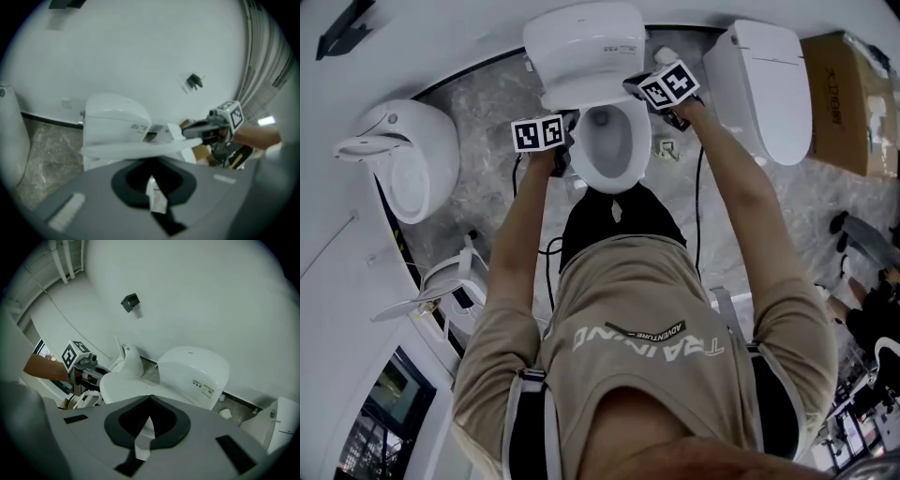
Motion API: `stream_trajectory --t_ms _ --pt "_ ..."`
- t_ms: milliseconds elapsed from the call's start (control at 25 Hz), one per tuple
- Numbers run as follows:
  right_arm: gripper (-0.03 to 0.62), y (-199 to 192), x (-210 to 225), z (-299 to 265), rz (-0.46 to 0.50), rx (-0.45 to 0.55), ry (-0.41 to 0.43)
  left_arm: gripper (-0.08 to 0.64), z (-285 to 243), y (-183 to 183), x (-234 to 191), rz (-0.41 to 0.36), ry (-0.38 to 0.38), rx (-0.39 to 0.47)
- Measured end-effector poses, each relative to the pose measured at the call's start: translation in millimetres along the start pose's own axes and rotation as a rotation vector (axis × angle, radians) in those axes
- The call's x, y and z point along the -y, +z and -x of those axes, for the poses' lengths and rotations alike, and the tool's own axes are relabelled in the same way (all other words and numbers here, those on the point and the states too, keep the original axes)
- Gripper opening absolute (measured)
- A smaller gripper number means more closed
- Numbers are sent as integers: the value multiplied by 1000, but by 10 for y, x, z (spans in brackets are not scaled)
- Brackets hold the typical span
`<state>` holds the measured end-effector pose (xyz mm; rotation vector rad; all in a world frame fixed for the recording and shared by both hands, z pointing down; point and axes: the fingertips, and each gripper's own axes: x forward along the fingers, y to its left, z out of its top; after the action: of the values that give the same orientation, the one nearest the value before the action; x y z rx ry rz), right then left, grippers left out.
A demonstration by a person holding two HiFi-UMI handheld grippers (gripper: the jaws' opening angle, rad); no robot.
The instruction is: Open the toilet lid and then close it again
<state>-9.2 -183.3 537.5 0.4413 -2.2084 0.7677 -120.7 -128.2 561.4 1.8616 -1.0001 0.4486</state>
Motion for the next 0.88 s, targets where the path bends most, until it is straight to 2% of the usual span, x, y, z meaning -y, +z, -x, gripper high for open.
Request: stream_trajectory --t_ms 320,640,880 --pt "14 -170 -183 -61 -15 2 7 3 31 -251 32 -30 0 -42" --pt "14 -397 -338 -172 -29 -24 14 3 46 -526 12 -11 5 -80" --pt "14 -572 -422 -210 -40 -37 9 3 50 -733 27 -30 2 -116"
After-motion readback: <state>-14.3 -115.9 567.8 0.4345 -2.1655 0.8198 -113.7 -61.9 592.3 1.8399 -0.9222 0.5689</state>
